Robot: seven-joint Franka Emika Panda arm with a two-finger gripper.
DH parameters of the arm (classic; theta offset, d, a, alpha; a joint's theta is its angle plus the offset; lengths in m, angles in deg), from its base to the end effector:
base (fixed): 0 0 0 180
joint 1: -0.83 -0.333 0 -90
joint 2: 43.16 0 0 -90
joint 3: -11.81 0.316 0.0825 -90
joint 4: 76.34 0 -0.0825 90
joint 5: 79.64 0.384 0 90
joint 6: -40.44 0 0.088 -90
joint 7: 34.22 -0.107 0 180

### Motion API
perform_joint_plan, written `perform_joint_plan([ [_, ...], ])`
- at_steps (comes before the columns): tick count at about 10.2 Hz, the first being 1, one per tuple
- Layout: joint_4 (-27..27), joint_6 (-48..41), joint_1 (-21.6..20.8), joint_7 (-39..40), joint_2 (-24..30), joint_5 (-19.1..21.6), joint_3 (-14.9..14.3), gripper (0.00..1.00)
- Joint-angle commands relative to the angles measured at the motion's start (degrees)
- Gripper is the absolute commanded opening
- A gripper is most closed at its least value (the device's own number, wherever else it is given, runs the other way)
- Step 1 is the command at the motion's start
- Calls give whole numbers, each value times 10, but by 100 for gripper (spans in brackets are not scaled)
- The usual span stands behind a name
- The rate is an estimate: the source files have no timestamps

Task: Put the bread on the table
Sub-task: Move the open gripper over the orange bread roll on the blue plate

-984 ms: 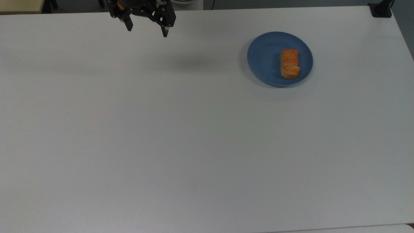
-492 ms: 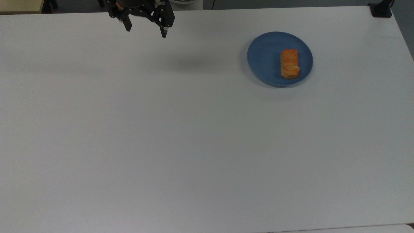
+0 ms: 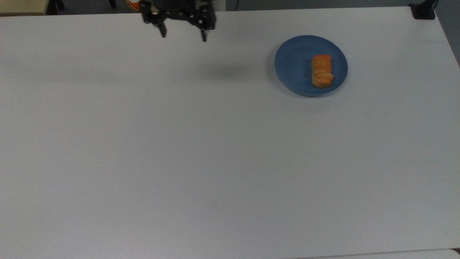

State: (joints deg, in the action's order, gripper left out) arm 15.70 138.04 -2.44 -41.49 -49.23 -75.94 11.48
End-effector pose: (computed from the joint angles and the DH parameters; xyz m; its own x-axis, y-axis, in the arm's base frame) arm 0.5932 0.0367 0.5584 0.9963 -0.0837 -0.0171 -0.0846 -0.9945 -0.0616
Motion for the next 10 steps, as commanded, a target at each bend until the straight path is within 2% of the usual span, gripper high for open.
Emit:
perform_joint_plan([
  [1,14,38,-10,-87,8,1,72,100],
  [2,14,42,-11,-135,9,0,101,100],
  [5,20,77,-53,-250,-4,-11,181,100],
  [6,29,83,-72,-286,-12,-21,197,100],
  [8,49,104,-117,-345,-44,-28,206,100],
  [10,82,159,-141,-392,-72,-61,216,100],
])
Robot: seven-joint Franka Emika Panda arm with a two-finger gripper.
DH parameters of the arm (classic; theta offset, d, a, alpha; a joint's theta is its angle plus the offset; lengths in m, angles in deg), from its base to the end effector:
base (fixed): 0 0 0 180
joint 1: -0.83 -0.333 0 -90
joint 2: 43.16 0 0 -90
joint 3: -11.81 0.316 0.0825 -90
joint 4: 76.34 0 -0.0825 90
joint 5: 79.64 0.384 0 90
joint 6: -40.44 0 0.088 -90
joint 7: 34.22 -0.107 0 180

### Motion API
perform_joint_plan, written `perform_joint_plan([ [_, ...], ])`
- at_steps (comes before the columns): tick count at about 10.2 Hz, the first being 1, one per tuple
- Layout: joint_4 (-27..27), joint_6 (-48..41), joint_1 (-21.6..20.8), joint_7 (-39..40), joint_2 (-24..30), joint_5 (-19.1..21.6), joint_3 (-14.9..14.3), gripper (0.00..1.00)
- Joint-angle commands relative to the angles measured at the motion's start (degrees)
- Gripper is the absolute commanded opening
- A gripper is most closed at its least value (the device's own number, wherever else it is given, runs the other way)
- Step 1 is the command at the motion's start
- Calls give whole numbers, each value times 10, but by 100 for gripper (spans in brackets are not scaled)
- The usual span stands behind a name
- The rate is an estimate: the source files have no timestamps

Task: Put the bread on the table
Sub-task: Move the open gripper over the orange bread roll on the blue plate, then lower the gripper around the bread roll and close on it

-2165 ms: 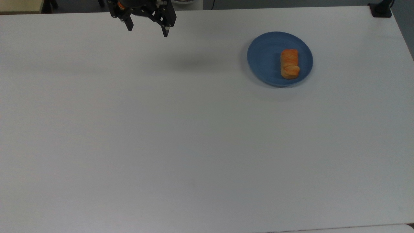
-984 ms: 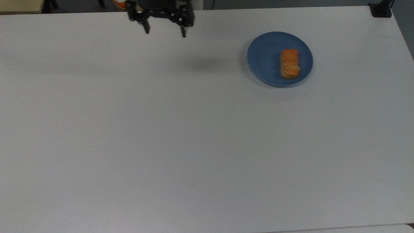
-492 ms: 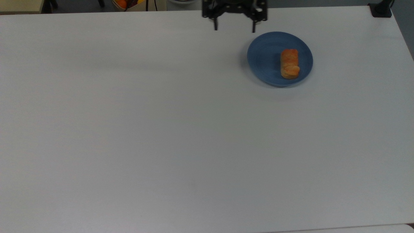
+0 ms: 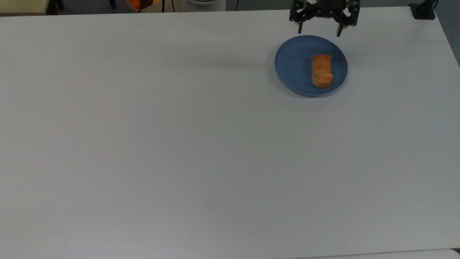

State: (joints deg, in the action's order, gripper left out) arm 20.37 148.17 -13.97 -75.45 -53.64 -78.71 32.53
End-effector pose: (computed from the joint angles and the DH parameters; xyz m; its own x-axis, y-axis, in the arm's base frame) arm 0.5095 0.3482 0.4948 0.9933 -0.1090 -0.0371 -0.1115 -0.9910 -0.0737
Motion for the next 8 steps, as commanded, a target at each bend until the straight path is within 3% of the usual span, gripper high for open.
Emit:
perform_joint_plan([
  [1,37,73,-39,-74,-47,-50,6,100],
  [8,60,148,-70,-113,-122,-86,5,100],
])
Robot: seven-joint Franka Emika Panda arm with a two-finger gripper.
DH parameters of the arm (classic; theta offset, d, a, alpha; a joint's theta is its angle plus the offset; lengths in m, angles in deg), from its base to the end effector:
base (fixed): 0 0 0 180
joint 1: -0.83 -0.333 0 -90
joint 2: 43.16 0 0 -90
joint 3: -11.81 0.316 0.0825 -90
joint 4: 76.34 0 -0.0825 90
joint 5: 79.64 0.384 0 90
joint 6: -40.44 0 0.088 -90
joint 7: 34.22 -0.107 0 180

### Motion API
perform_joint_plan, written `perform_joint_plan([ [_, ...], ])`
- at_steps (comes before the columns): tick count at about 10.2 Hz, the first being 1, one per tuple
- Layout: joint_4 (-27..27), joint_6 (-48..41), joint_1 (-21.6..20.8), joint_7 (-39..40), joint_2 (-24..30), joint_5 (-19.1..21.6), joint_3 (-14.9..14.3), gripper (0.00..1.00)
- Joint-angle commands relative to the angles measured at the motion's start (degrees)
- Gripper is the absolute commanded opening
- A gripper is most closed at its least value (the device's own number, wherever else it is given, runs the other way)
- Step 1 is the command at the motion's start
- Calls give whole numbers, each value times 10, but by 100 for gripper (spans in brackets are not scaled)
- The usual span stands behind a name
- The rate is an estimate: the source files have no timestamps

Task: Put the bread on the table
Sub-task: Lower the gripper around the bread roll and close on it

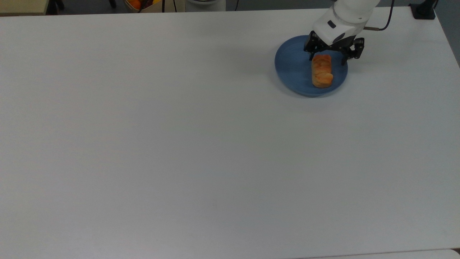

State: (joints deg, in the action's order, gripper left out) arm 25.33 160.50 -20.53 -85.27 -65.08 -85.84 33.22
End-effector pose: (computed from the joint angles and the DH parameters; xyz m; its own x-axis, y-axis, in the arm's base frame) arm 0.4867 0.4174 0.3542 0.9923 -0.1105 -0.0552 -0.1108 -0.9938 -0.0032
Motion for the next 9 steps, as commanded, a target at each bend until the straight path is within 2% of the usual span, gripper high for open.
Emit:
perform_joint_plan([
  [1,11,26,-4,-16,-9,-16,-2,100],
  [5,11,28,-4,-27,-30,-26,-5,99],
  [7,12,29,-3,-27,-40,-28,-5,80],
  [8,12,28,-3,-27,-40,-28,-5,57],
  [9,11,28,-3,-26,-39,-28,-5,29],
])
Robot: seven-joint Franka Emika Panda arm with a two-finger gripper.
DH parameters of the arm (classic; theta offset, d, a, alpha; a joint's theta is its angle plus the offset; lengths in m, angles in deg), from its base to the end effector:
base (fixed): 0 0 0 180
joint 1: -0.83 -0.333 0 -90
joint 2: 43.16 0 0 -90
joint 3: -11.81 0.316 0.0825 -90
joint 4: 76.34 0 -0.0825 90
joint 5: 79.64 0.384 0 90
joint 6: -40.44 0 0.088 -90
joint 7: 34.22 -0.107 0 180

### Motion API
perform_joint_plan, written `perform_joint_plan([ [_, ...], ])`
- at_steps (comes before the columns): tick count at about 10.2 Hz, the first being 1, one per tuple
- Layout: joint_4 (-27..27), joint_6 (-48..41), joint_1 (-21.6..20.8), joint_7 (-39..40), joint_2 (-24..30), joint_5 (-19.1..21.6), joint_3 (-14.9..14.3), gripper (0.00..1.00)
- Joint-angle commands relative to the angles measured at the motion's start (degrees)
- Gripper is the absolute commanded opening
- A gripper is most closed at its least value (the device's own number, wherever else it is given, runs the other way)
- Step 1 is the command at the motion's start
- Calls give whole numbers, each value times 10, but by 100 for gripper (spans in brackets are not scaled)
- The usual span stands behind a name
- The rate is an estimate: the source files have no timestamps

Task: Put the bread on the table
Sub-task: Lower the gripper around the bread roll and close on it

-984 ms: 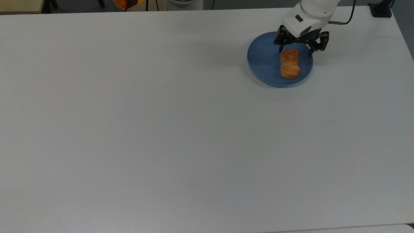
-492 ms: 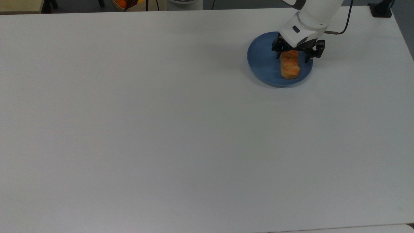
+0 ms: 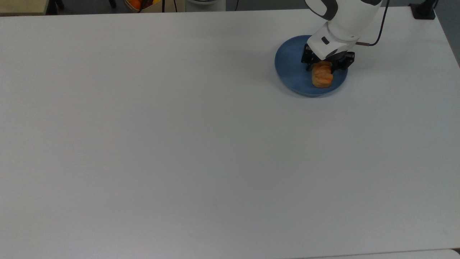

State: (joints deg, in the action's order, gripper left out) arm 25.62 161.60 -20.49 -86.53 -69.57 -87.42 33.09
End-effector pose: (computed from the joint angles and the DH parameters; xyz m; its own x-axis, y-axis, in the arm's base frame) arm 0.4889 0.4159 0.3058 0.9878 -0.1226 -0.0965 -0.1194 -0.9921 0.0383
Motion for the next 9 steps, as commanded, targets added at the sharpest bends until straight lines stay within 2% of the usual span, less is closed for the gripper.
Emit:
perform_joint_plan([
  [1,8,17,-2,-12,6,-14,-4,9],
  [2,8,17,-2,-12,6,-24,-4,0],
  [4,8,14,0,-10,13,-27,-4,0],
  [9,4,-35,18,8,78,-32,-4,0],
])
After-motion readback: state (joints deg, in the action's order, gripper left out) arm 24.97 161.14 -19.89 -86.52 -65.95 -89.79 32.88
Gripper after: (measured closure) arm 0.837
